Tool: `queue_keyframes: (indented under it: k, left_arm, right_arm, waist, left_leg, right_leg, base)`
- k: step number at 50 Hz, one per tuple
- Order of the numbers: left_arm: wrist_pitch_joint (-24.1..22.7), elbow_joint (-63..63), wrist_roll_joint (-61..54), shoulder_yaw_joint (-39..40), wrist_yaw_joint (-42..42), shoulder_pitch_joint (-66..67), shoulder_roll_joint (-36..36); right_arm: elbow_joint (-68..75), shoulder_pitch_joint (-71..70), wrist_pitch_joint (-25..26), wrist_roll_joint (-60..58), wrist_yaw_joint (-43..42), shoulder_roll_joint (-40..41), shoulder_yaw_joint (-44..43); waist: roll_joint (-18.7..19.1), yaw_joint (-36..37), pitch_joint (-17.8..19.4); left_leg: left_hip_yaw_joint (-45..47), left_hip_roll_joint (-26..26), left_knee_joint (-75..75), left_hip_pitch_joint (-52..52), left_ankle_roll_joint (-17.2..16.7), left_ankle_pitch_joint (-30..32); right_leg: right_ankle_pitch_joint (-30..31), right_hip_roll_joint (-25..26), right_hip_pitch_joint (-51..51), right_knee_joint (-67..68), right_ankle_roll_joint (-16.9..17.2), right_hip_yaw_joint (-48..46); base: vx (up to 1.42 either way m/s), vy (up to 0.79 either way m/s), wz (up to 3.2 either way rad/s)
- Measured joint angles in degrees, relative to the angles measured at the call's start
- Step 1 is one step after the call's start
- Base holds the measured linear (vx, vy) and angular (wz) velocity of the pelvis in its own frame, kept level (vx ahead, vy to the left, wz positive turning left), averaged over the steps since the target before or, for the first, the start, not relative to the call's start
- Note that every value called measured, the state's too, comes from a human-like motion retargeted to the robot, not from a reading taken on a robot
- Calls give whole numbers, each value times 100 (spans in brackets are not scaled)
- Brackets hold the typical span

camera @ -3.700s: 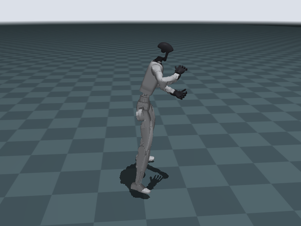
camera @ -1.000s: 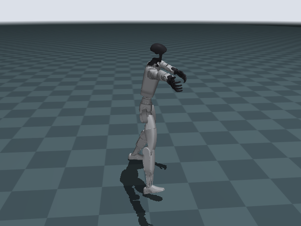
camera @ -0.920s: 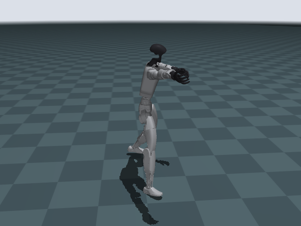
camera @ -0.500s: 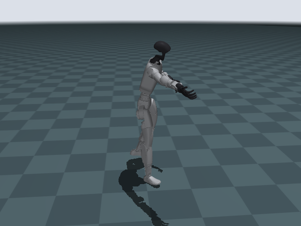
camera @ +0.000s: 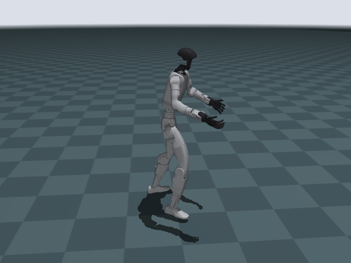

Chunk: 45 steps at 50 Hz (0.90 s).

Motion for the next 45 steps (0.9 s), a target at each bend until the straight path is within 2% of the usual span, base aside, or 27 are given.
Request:
queue_keyframes:
  k: [2, 4, 8, 10, 11, 12, 14, 15, 17, 20, 24, 26, 28, 32, 35, 37, 39, 42, 45]
  left_arm:
    - [-333, 177, -686, 87, 114, 272, -818]
    - [-494, 165, -960, 203, 52, 646, -1398]
    - [-323, -88, -197, 514, -55, 1422, -1925]
    - [-281, -215, -379, 669, 155, 1870, -2272]
    - [-417, -298, -1004, 740, 385, 2103, -2555]
    - [-632, -381, -1675, 804, 598, 2327, -2849]
    - [-1419, -552, -3089, 874, 838, 2712, -3441]
    - [-1859, -637, -3679, 886, 838, 2877, -3697]
    - [-2430, -815, -4436, 838, 589, 3127, -3982]
    - [-2765, -1098, -5340, 750, 108, 3371, -4042]
    - [-2895, -1508, -6218, 708, -566, 3522, -3931]
    - [-2895, -1709, -6338, 688, -794, 3569, -3915]
    - [-2840, -1924, -6338, 679, -950, 3607, -3886]
    - [-2685, -2401, -6310, 705, -1343, 3708, -3664]
    - [-2493, -2680, -5790, 750, -1443, 3538, -3334]
    - [-2409, -2742, -5026, 733, -1319, 3324, -3179]
    - [-2399, -2701, -4306, 679, -1212, 3109, -3170]
    - [-2417, -2596, -3746, 723, -1285, 2739, -3228]
    - [-2315, -2491, -3545, 1054, -1554, 2219, -2608]
  right_arm:
    - [-422, 479, -37, -233, -35, 222, 129]
    - [-920, 890, 44, -820, -43, 394, 320]
    - [-2018, 1432, 228, -2441, -70, 973, 708]
    - [-2449, 1586, 287, -2919, -146, 1447, 978]
    - [-2617, 1621, 326, -3057, -277, 1703, 1187]
    - [-2766, 1646, 353, -3196, -410, 1941, 1404]
    - [-2968, 1646, 335, -3530, -634, 2298, 1867]
    - [-3053, 1639, 308, -3753, -706, 2425, 2092]
    - [-3238, 1626, 295, -4260, -660, 2501, 2428]
    - [-3601, 1636, 356, -4802, -447, 2435, 2763]
    - [-4161, 1725, 256, -4921, -335, 2197, 3043]
    - [-4402, 1789, 205, -4916, -291, 2049, 3078]
    - [-4594, 1866, 212, -4886, -176, 1898, 3018]
    - [-4774, 2035, 223, -4692, 92, 1676, 2906]
    - [-4757, 2097, 274, -4406, 258, 1584, 2808]
    - [-4611, 2238, 242, -4224, 284, 1521, 2768]
    - [-4312, 2440, 137, -4134, 188, 1423, 2811]
    - [-3677, 2659, 80, -4211, 116, 1237, 2773]
    - [-3374, 2880, 181, -4451, 398, 984, 2325]
  waist:
    - [0, 18, -36]
    - [-91, 13, -81]
    - [-427, 155, -57]
    - [-579, 325, 0]
    - [-675, 397, 38]
    - [-774, 460, 74]
    - [-981, 529, 130]
    - [-1084, 547, 143]
    - [-1290, 581, 123]
    - [-1558, 683, 54]
    - [-1857, 920, 58]
    - [-2032, 1031, 129]
    - [-2232, 1125, 263]
    - [-2826, 1244, 732]
    - [-3176, 1384, 1301]
    - [-3227, 1469, 1534]
    - [-3165, 1555, 1588]
    - [-3019, 1727, 1586]
    - [-2821, 1720, 1468]
  left_leg:
    - [-82, 19, -122, 0, 54, 71]
    - [-158, -15, -223, 6, 138, 90]
    - [-77, -52, -91, -126, 201, 56]
    - [66, -30, 192, -302, 283, 125]
    - [161, -33, 430, -443, 359, 192]
    - [266, -34, 682, -591, 439, 267]
    - [536, -23, 1230, -920, 615, 446]
    - [691, -8, 1493, -1085, 702, 540]
    - [1023, 22, 1840, -1342, 863, 710]
    - [1485, 43, 2056, -1611, 1046, 820]
    - [2114, 116, 2080, -1749, 1204, 788]
    - [2149, 193, 2269, -1888, 1215, 883]
    - [1733, 240, 2647, -2159, 1035, 1054]
    - [575, 142, 2936, -2502, 289, 1035]
    - [728, 788, 2558, -2564, 286, 744]
    - [1080, 1380, 2324, -2848, 398, 782]
    - [1037, 1708, 2350, -3357, 373, 973]
    - [584, 1731, 3043, -4144, 206, 977]
    - [601, 1536, 3845, -4539, 196, 525]
  right_leg:
    - [400, -264, 396, -689, -354, 180]
    - [666, -333, 752, -1435, -431, 734]
    - [37, -329, 1007, -2189, -222, 1189]
    - [-157, -267, 972, -2403, -310, 1128]
    - [-131, -247, 962, -2549, -297, 1157]
    - [-94, -232, 962, -2696, -278, 1187]
    - [13, -229, 1000, -2974, -225, 1223]
    - [57, -232, 1025, -3091, -207, 1215]
    - [94, -243, 1067, -3218, -213, 1142]
    - [109, -232, 1080, -3288, -199, 998]
    - [98, -192, 1089, -3297, -52, 746]
    - [52, -207, 1109, -3253, -18, 622]
    - [-47, -242, 1144, -3141, -42, 501]
    - [-363, -476, 1221, -2607, -51, 274]
    - [-729, -608, 1143, -1715, -340, 75]
    - [-1017, -676, 943, -960, -465, -71]
    - [-1250, -740, 765, -404, -541, -193]
    - [-1435, -911, 800, -202, -616, -408]
    - [-1004, -1202, 1157, -599, -613, -719]
  base:
    - [9, -31, 41]
    - [12, -41, 39]
    - [6, -46, -19]
    - [-1, -40, -75]
    - [-2, -37, -75]
    - [-2, -35, -62]
    - [-1, -31, -32]
    - [1, -27, 1]
    - [2, -24, 24]
    - [2, -17, 42]
    - [2, -8, 50]
    - [1, 0, 58]
    - [0, 4, 62]
    - [-1, 11, 75]
    - [0, 17, 108]
    - [5, 24, 139]
    - [11, 33, 134]
    - [19, 52, 103]
    - [31, 78, 75]
